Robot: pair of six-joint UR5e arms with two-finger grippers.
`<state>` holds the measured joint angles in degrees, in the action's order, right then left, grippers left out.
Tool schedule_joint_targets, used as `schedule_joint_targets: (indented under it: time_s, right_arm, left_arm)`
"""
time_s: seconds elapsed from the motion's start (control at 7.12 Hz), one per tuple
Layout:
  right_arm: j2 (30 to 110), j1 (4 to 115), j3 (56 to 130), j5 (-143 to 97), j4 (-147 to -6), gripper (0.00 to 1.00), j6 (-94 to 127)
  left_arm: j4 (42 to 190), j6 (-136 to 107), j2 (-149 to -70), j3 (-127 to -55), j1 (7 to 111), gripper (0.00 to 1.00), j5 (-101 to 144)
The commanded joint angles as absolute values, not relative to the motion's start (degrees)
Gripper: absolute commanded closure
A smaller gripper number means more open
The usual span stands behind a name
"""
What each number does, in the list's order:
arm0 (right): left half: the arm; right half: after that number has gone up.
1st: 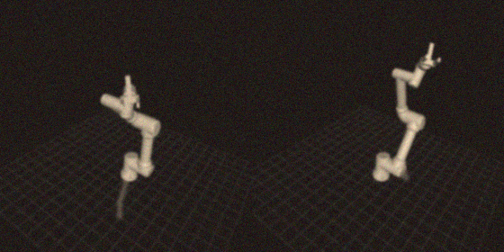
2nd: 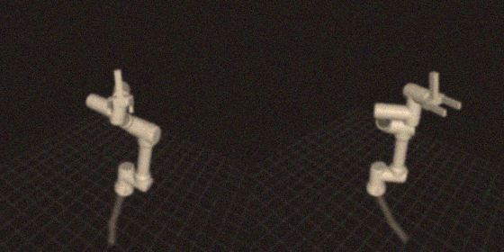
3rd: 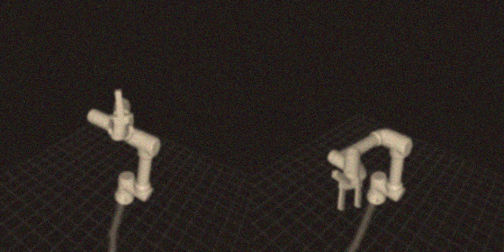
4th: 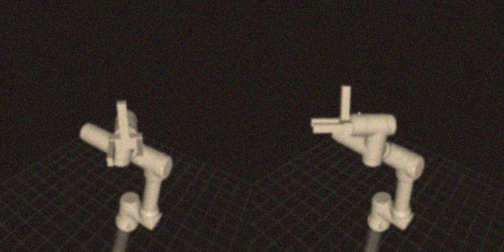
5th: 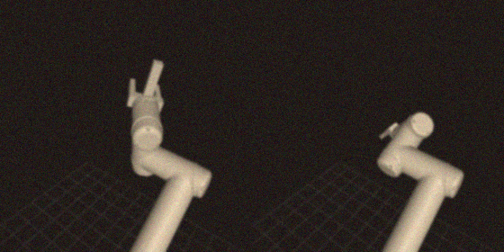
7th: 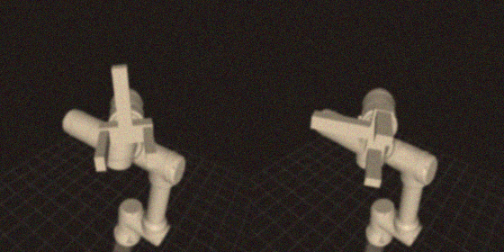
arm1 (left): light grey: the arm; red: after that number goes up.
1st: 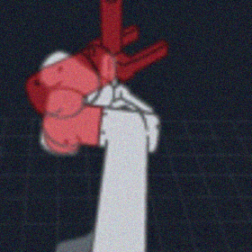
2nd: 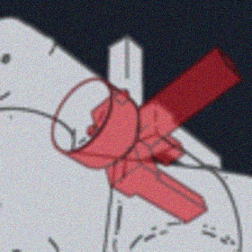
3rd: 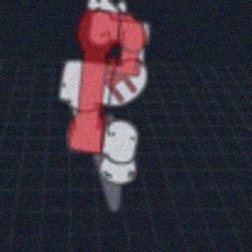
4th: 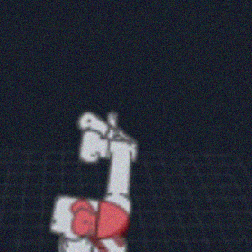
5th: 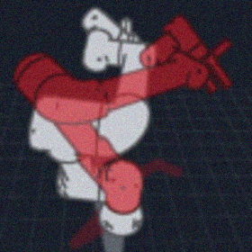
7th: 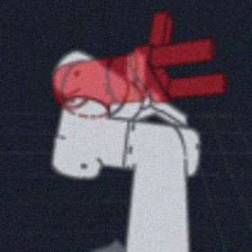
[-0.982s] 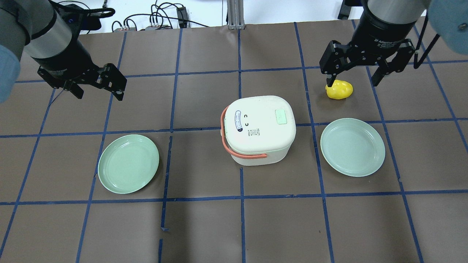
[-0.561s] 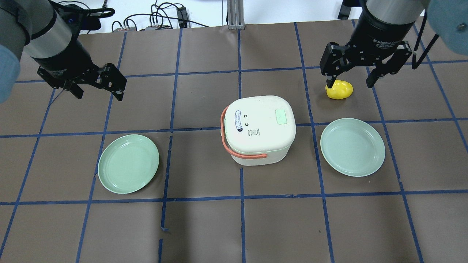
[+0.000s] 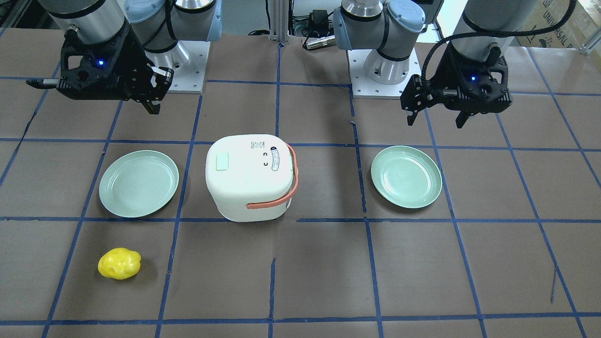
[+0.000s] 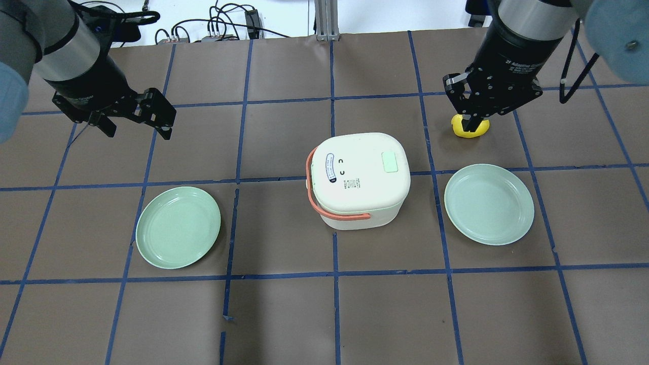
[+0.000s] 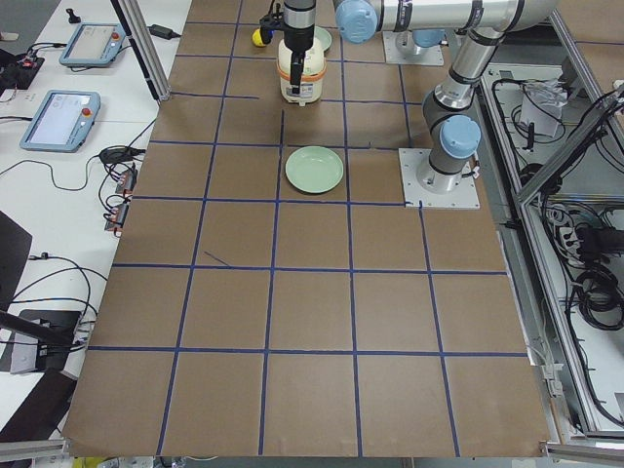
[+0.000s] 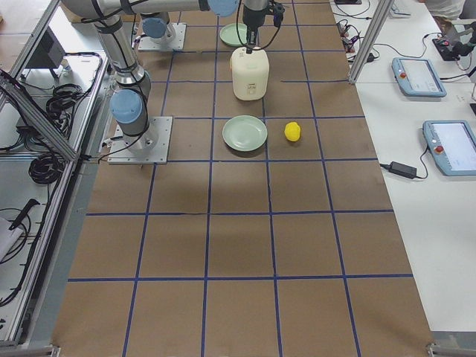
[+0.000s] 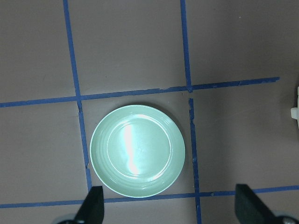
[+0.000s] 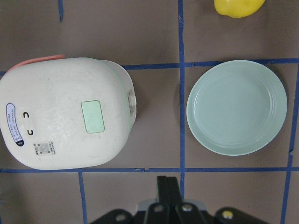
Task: Press rice cooker button
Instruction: 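Move the right gripper over the rice cooker's green button and lower it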
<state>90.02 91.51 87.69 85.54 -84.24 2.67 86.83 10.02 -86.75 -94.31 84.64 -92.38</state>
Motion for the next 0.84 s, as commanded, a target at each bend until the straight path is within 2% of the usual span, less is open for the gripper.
schedule_joint_targets:
  time_s: [0.0,0.14,0.7]
  right_arm:
    - [85.12,98.05,88.24,86.47,-93.62,0.95,5.96]
    - [83.86,101.39,88.24,86.66,-94.82,0.95,8.76]
    - [84.37,102.13,92.53,87.36,-94.83,0.95,8.88]
  left_arm:
    - [86.84,10.02,-86.75,-94.31,84.64,0.0,-92.37]
    - [86.84,10.02,-86.75,-94.31,84.55,0.0,-92.37]
    - [86.84,10.02,-86.75,-94.31,84.64,0.0,-92.37]
